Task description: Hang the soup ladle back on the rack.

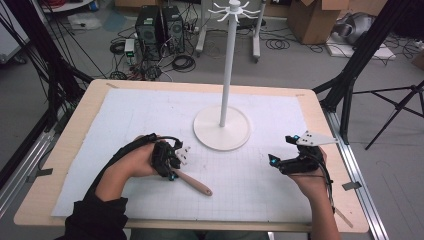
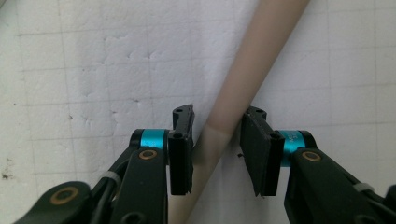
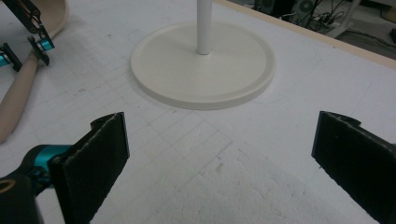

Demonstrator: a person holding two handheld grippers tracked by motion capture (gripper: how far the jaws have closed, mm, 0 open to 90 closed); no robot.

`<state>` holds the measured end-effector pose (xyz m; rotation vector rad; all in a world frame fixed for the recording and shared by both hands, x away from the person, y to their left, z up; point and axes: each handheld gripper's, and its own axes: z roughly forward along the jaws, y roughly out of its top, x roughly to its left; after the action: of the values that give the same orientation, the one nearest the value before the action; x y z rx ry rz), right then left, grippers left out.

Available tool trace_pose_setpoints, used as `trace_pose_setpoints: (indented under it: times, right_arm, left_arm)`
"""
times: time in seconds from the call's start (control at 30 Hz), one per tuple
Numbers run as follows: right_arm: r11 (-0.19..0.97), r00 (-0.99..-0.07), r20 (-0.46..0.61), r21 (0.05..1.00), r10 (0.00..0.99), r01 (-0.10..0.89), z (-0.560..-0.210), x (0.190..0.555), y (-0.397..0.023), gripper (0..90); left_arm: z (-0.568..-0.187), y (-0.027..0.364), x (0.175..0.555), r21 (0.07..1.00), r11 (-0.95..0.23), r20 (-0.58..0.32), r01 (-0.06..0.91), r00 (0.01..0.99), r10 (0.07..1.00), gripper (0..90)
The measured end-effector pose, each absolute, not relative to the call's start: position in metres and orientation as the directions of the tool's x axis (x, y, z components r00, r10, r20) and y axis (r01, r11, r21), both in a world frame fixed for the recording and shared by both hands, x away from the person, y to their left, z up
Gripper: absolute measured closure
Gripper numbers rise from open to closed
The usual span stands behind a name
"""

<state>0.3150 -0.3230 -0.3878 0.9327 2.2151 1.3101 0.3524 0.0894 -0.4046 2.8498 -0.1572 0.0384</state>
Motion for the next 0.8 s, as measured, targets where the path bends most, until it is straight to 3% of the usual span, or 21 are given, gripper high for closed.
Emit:
trace_pose_setpoints:
  times: [0.8]
  right_arm:
    - [0.341,-0.697,-0.003,0.874,0.717,0.347,-0.3891,0.3157,-0.3223,2.6]
  left_arm:
    - [-0.4039,0.0884,0.3518,0.273,-0.959,0.047,-0.08,0.996,-0.07,76.5]
